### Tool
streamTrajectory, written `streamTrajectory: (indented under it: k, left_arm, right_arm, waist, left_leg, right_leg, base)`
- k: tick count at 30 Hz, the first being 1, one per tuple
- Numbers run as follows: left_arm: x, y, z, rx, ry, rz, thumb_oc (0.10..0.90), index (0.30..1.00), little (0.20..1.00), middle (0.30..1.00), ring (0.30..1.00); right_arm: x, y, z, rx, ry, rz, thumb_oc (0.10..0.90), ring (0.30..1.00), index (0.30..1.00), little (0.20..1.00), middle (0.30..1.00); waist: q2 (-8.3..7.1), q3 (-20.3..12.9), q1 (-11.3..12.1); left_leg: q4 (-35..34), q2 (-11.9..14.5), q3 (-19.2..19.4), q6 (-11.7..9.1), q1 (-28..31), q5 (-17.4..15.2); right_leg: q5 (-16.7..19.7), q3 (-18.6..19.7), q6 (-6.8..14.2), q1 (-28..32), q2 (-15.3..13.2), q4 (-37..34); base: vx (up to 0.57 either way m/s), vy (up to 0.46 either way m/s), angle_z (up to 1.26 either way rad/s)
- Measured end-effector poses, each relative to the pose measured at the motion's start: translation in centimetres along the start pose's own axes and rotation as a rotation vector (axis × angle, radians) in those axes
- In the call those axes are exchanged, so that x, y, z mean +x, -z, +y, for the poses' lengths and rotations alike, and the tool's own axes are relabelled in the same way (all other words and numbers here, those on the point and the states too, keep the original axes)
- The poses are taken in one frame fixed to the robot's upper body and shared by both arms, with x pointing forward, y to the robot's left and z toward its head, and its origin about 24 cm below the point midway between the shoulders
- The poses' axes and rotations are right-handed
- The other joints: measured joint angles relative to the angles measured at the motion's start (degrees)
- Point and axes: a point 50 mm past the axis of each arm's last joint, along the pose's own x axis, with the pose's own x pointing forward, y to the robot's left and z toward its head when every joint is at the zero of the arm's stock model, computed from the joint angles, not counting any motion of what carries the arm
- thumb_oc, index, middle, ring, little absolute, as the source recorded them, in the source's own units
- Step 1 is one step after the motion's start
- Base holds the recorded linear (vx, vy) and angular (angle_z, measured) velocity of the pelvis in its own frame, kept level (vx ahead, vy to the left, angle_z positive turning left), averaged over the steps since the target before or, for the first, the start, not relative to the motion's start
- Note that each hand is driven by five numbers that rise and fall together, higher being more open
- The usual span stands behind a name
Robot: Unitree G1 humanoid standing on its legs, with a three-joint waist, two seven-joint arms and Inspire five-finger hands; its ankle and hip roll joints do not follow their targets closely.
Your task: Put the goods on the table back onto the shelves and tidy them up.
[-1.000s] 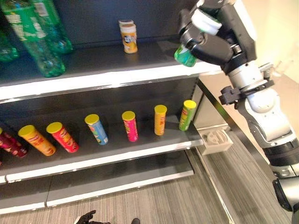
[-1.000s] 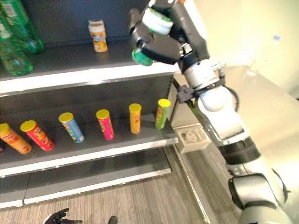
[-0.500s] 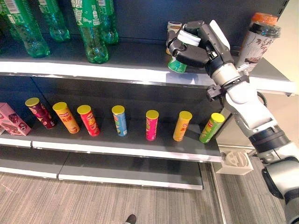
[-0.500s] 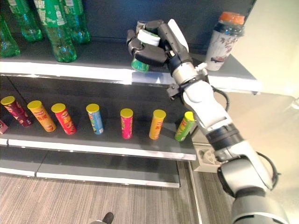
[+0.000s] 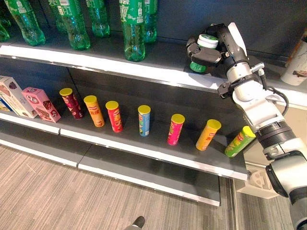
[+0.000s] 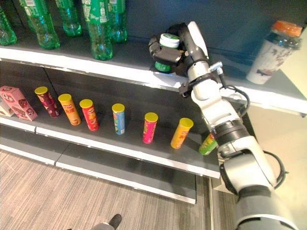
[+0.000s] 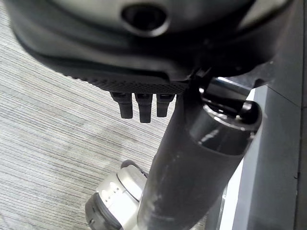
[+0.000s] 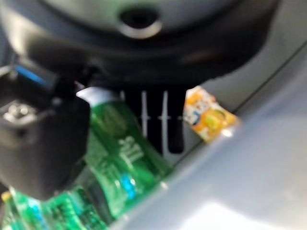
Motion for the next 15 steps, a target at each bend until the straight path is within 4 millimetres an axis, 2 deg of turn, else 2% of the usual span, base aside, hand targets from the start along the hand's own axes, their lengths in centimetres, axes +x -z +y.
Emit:
streamTrajectory:
  k: [6,15]
  left_arm:
    - [0.05,-0.23,0.12,0.002,-0.007,-0.006,0.800,0.900,0.900,0.900,0.900]
    - [0.16,-0.74,0.13,0.002,-0.023,-0.018,0.800,0.900,0.900,0.900,0.900]
  right_arm:
    - [0.01,-0.09,-0.17,-0.078,0.028,-0.012,0.400,0.300,0.300,0.300,0.300]
    - [0.01,-0.10,-0.30,-0.086,0.043,-0.013,0.400,0.300,0.300,0.300,0.300]
  waist:
    - [-0.59,0.4,0.1]
    - [-1.03,0.6,-0.3]
  left_leg:
    - [0.0,-0.5,-0.4,0.0,-0.3,0.0]
    - [0.0,-0.7,-0.1,0.0,-0.3,0.0]
  right_leg:
    - [-0.2,-0.4,0.3,0.0,-0.4,0.0]
    - [-0.2,-0.2,0.3,-0.2,-0.7,0.0]
  base:
    - [0.00,0.011,0.05]
    - [0.00,0.000,0.00]
